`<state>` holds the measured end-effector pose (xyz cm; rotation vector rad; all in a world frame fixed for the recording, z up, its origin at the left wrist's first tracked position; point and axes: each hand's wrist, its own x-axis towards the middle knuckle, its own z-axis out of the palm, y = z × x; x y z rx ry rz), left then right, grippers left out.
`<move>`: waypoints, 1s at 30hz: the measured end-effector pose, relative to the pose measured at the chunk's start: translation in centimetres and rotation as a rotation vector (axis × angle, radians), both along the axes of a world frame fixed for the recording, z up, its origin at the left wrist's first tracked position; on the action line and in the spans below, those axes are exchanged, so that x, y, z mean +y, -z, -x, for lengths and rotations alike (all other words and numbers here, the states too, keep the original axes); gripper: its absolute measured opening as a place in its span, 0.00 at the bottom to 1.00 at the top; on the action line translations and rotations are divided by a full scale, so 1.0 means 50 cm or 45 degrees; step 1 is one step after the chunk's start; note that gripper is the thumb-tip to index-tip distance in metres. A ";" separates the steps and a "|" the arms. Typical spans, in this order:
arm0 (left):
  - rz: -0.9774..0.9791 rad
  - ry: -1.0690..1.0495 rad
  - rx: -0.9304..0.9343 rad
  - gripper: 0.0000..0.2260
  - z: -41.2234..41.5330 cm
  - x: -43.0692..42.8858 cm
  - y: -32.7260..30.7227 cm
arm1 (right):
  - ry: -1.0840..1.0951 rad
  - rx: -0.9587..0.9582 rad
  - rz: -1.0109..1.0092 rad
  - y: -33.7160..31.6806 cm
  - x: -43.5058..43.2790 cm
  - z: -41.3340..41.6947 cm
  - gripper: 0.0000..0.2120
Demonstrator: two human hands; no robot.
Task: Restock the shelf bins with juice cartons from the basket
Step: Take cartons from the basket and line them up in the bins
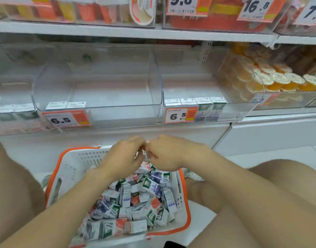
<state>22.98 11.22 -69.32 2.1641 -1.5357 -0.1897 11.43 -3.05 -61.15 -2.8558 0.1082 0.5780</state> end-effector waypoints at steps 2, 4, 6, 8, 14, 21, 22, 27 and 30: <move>-0.396 0.040 0.114 0.09 -0.011 0.028 0.060 | -0.061 0.220 0.036 0.062 0.029 -0.009 0.12; -0.727 0.051 0.180 0.11 -0.014 0.050 0.113 | -0.142 0.395 0.096 0.122 0.053 -0.012 0.12; -0.890 0.054 0.247 0.11 -0.006 0.070 0.156 | -0.221 0.510 0.146 0.168 0.071 -0.013 0.13; -1.034 0.083 0.312 0.13 0.008 0.086 0.187 | -0.268 0.575 0.164 0.204 0.079 -0.014 0.12; -1.263 0.136 0.732 0.20 0.035 0.115 0.259 | -0.448 0.572 0.113 0.288 0.086 -0.008 0.18; -1.326 0.219 0.720 0.28 0.071 0.117 0.285 | -0.512 0.545 0.030 0.372 0.089 0.023 0.23; -1.313 0.218 0.743 0.27 0.066 0.116 0.283 | -0.542 0.529 0.035 0.376 0.089 0.024 0.26; -1.278 0.098 1.035 0.19 0.021 0.120 0.275 | -0.581 0.527 0.026 0.405 0.103 0.029 0.33; -1.292 0.036 1.137 0.16 0.013 0.124 0.278 | -0.520 0.520 -0.009 0.409 0.110 0.034 0.31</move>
